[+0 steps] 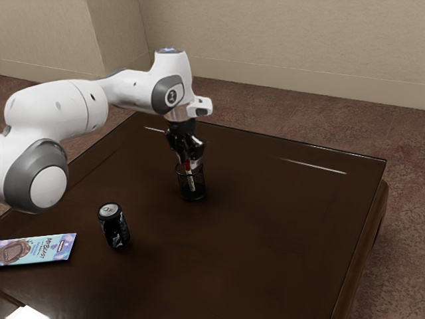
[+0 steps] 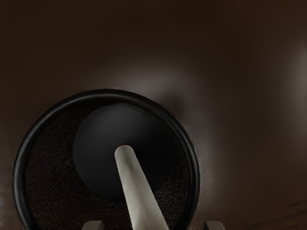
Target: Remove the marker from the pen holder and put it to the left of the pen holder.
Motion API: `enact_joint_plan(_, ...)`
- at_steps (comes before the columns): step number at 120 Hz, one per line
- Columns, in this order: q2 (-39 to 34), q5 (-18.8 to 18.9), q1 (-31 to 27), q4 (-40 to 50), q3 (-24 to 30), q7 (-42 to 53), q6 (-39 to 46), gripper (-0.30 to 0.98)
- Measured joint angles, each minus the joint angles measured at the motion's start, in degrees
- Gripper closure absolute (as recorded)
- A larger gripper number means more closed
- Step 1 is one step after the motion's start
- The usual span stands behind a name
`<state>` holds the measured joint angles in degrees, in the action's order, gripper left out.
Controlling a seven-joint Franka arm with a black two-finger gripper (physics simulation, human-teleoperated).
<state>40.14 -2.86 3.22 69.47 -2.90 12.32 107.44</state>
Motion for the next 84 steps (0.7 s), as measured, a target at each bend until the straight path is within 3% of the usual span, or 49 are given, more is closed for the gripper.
enact_joint_plan(39, 0.48, 0.34, -0.09, 0.15, -0.06, -0.16, -0.13, 0.71)
enact_joint_plan(84, -5.41, 4.64, 0.7, 0.65, -0.36, -0.55, -5.74, 0.78)
